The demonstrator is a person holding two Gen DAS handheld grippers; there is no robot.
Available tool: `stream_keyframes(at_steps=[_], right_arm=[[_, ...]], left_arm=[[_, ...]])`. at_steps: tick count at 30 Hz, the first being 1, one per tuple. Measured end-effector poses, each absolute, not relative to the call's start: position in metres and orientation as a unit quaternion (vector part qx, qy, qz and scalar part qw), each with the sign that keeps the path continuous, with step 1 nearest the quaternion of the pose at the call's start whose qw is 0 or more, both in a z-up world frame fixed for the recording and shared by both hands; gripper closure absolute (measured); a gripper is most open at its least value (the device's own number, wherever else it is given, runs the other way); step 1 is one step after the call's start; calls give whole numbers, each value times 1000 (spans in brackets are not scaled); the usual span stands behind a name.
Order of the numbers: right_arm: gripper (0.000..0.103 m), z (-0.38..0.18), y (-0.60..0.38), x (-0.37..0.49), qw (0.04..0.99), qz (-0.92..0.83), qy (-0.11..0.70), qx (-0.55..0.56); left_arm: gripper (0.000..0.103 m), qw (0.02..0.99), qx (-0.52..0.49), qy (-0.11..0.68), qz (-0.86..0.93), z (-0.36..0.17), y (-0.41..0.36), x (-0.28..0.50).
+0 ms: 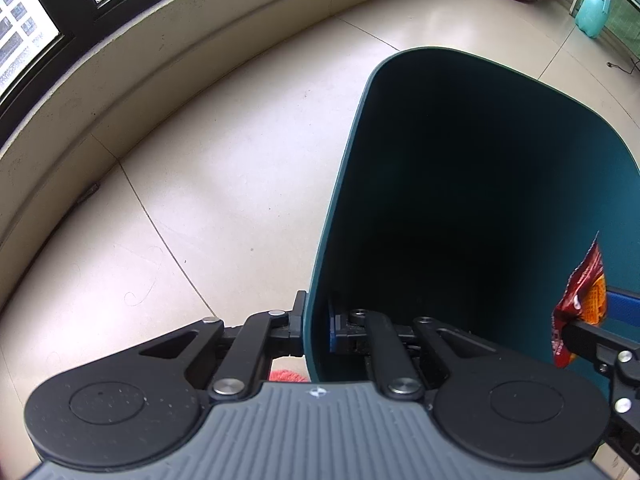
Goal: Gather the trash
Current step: 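Carry the brown packet over the bin and open the right gripper, then grasp the long printed snack stick wrapper with the right gripper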
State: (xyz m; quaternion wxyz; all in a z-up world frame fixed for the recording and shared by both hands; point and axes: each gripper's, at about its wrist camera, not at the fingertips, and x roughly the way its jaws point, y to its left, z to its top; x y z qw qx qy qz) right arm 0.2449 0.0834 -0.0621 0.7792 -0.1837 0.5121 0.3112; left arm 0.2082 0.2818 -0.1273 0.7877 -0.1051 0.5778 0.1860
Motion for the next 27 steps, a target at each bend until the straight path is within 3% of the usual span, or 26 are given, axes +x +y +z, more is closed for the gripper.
stream_keyframes(at_steps=[9, 16, 19, 23, 27], right_arm=[[69, -80, 93, 244, 766, 310, 521, -214], [57, -59, 72, 234, 769, 329, 508, -204], [44, -35, 39, 228, 784, 329, 491, -188], [41, -18, -20, 228, 814, 275, 481, -174], [40, -39, -63, 238, 809, 230, 516, -163]], left_arm=[[96, 784, -99, 587, 177, -129, 283, 204], [97, 777, -97, 597, 174, -129, 283, 200], [97, 775, -90, 602, 172, -129, 281, 198], [97, 772, -85, 607, 170, -130, 278, 195], [97, 769, -83, 612, 167, -130, 275, 192]])
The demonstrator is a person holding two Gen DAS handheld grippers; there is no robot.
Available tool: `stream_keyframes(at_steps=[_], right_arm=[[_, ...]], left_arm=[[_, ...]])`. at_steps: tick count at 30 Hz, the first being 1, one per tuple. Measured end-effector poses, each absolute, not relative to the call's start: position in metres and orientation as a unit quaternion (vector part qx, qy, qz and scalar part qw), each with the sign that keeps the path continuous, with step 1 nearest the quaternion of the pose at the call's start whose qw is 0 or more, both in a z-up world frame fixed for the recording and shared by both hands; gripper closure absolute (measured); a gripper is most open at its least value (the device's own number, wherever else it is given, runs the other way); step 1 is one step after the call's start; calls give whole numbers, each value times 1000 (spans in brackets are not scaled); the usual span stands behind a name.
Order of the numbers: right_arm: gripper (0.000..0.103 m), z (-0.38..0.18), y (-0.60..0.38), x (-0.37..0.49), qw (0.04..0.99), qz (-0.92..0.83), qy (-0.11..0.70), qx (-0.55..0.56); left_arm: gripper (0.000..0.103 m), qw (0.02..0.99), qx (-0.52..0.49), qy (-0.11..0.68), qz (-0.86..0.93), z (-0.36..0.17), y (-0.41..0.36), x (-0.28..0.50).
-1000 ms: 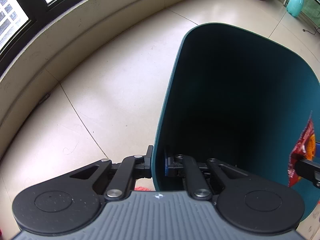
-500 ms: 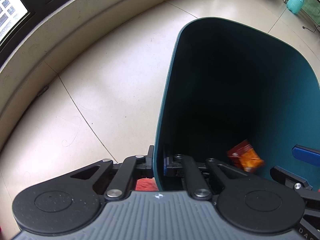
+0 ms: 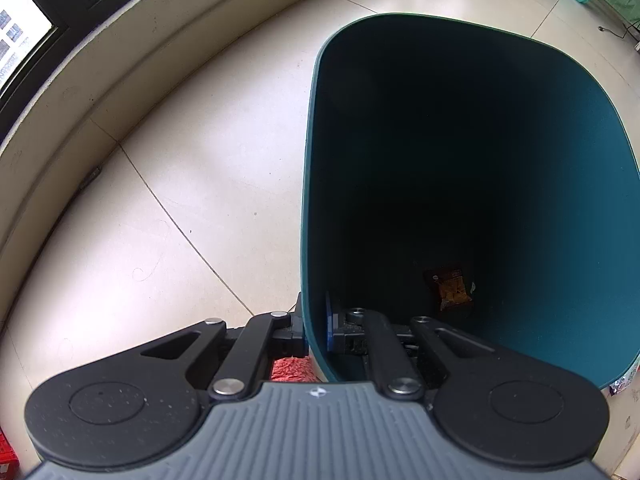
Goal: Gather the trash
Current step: 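Grasp the long printed snack stick wrapper with the right gripper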
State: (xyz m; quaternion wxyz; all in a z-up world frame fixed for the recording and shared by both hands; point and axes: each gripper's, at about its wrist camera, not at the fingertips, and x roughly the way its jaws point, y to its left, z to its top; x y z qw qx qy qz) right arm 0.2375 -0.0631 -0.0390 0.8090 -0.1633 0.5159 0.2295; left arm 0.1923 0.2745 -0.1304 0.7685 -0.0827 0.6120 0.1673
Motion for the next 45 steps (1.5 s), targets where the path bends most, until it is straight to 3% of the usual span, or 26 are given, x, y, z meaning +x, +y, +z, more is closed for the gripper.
stream_keyframes(at_steps=[9, 18, 23, 37, 45], right_arm=[[42, -178, -73, 237, 757, 196, 601, -166], [45, -288, -99, 216, 719, 153, 672, -86], [54, -331, -108, 215, 710, 102, 696, -37], [80, -358, -84, 189, 720, 68, 688, -66], [83, -315, -87, 187, 718, 104, 685, -62]], left_arm=[[96, 770, -73, 613, 160, -138, 283, 196], [96, 771, -72, 612, 163, -138, 281, 200], [96, 773, -70, 609, 164, -138, 282, 203], [96, 778, -65, 603, 161, -135, 279, 193], [96, 778, -71, 604, 161, -135, 279, 192]])
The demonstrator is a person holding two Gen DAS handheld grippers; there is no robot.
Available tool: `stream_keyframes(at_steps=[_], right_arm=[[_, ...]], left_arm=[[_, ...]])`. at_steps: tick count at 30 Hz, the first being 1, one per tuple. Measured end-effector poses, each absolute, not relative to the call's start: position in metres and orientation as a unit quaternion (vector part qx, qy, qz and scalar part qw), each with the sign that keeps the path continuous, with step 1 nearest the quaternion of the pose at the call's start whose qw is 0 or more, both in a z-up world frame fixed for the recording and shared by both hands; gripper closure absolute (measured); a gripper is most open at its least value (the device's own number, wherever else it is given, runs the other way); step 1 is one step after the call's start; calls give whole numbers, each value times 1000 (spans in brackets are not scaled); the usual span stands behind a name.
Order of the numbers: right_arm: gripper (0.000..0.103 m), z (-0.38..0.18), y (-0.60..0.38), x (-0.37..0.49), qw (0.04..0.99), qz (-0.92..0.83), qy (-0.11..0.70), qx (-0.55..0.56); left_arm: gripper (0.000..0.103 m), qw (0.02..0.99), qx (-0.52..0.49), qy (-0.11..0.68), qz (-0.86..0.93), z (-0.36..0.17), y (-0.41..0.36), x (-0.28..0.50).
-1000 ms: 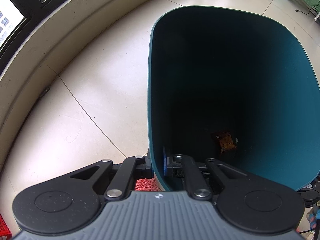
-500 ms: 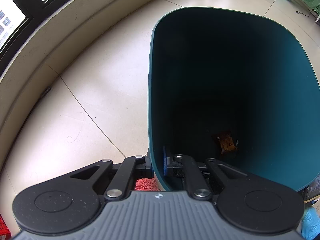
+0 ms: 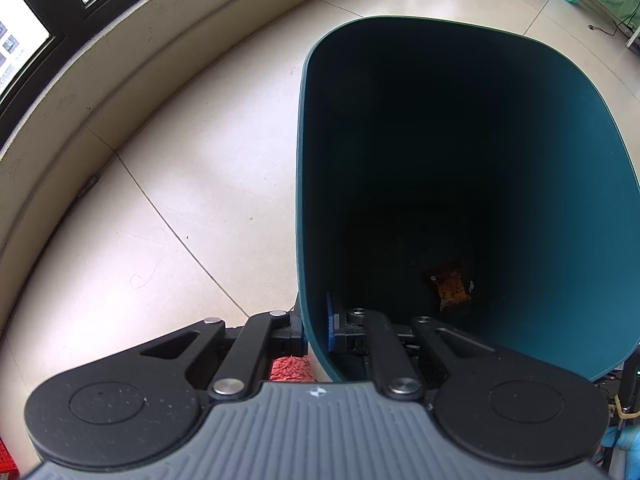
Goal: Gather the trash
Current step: 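Grasp the long printed snack stick wrapper with the right gripper, then carry the snack stick wrapper over the bin and release it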
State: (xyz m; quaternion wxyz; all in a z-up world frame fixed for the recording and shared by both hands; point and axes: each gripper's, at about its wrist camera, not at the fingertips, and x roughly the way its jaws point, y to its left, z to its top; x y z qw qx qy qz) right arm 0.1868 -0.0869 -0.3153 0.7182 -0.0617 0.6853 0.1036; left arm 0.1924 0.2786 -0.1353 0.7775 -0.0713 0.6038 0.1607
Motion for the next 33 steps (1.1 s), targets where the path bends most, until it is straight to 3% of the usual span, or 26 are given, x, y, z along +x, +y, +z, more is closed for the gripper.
stream_keyframes(at_steps=[3, 7, 17, 26, 33], right_arm=[[86, -281, -79, 179, 724, 143, 668, -95], [96, -216, -75, 172, 749, 183, 629, -96], [96, -120, -64, 184, 780, 220, 578, -97], [96, 15, -34, 207, 852, 267, 441, -95], [96, -6, 41, 224, 842, 303, 434, -104]], left_arm=[[96, 778, -70, 604, 160, -135, 279, 192], [96, 778, -71, 604, 160, -135, 278, 192], [96, 778, -72, 603, 158, -133, 280, 192], [96, 779, -71, 603, 158, -135, 280, 193], [96, 780, -73, 602, 154, -135, 280, 193]])
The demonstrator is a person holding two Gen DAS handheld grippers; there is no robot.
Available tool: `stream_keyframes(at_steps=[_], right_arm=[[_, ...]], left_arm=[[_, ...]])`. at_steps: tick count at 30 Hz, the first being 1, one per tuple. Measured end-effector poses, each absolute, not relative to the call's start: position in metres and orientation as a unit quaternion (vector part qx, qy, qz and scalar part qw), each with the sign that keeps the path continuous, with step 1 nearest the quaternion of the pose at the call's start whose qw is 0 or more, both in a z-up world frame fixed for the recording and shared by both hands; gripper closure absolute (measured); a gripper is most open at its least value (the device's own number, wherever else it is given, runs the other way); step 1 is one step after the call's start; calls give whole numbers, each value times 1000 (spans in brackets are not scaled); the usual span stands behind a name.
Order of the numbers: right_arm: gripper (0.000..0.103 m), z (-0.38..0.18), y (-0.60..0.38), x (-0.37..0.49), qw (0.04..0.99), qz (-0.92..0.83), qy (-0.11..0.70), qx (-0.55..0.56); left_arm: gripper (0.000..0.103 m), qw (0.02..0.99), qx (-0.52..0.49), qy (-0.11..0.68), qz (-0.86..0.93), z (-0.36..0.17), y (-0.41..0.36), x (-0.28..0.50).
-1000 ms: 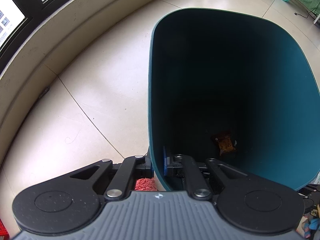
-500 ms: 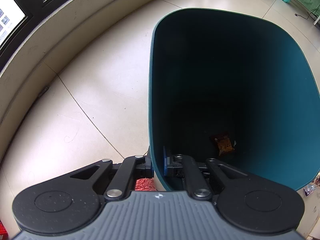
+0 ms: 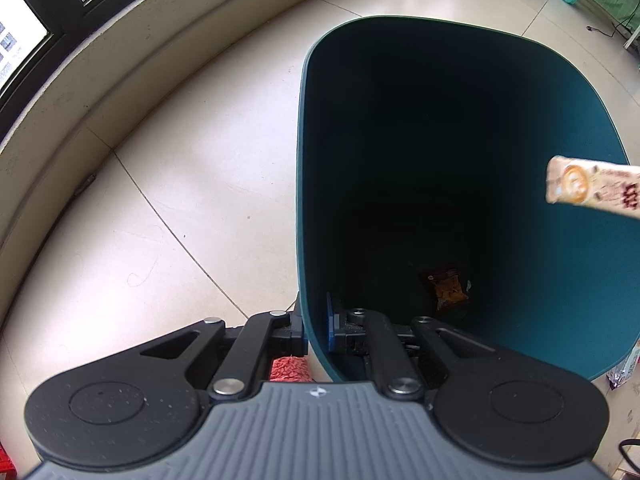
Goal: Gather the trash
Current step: 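Carry the snack stick wrapper over the bin and release it, then grasp the clear plastic bag with the right gripper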
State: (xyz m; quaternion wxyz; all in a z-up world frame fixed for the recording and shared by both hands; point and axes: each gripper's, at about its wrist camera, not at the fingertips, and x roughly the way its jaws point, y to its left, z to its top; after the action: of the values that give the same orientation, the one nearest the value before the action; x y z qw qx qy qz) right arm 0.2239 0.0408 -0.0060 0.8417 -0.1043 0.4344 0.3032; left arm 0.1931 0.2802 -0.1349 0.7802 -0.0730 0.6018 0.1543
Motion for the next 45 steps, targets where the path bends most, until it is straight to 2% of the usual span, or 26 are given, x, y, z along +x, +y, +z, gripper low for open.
stream_keyframes(at_steps=[8, 14, 16, 20, 24, 28, 31, 36, 45], right_arm=[[97, -76, 92, 245, 816, 290, 479, -142], [94, -95, 99, 253, 800, 294, 501, -151], [82, -94, 97, 254, 803, 295, 496, -151], [80, -84, 89, 252, 800, 309, 496, -137], [71, -60, 60, 246, 804, 320, 486, -123], [55, -41, 14, 236, 814, 312, 474, -120], [50, -40, -26, 225, 817, 296, 475, -137], [49, -85, -78, 213, 803, 251, 516, -161], [50, -222, -137, 205, 743, 193, 615, -180]], left_arm=[[96, 781, -74, 601, 153, -136, 280, 191], [96, 782, -70, 600, 154, -136, 278, 191], [96, 782, -72, 600, 154, -136, 278, 191], [96, 782, -69, 600, 155, -136, 277, 191], [96, 782, -68, 600, 155, -136, 277, 191], [96, 781, -68, 601, 155, -135, 278, 191], [96, 781, -66, 601, 155, -135, 277, 191], [95, 781, -65, 602, 155, -135, 277, 192], [95, 779, -63, 604, 155, -135, 277, 191]])
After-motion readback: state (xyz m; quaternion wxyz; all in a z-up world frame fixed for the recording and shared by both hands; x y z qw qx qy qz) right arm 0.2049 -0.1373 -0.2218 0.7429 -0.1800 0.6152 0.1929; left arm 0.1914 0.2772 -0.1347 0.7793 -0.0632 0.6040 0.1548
